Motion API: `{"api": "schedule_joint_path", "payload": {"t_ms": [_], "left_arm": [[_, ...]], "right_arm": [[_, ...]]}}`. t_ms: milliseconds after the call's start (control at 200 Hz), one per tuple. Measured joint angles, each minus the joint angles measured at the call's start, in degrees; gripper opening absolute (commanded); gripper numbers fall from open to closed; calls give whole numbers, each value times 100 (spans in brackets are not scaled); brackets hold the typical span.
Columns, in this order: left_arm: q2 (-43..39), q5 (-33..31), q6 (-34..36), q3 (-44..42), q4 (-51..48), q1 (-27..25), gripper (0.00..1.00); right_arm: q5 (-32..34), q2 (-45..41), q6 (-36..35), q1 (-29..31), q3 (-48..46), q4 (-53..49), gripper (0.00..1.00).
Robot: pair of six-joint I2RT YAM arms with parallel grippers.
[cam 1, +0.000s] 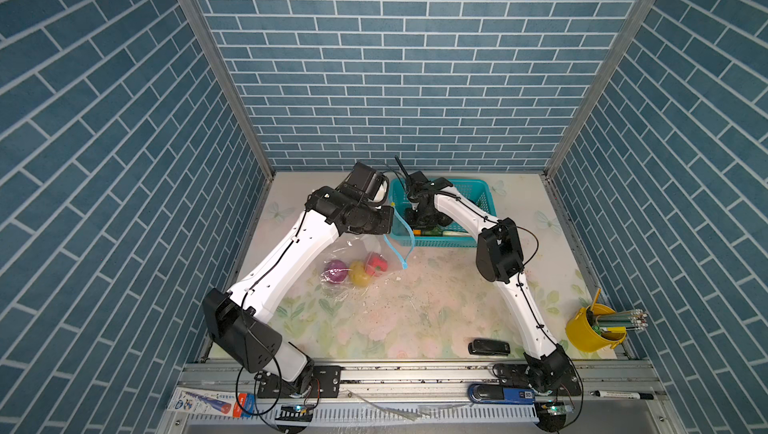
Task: Place the food in the zip-top bag and seal the zipper
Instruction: 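Move the right gripper back and lower it onto the green cucumber, then close the right gripper on the green cucumber and lift it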
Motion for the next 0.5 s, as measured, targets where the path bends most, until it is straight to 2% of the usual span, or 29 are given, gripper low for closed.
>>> {"api": "schedule_joint_path", "payload": {"t_ms": [220,500], "left_arm": [[42,90,-55,37,-2,2,0],[382,133,-103,348,44,68,0]], "right_arm": [[-190,-114,44,-61,-4,0,45],[-444,-662,74,-221,-118,138,45]]}}
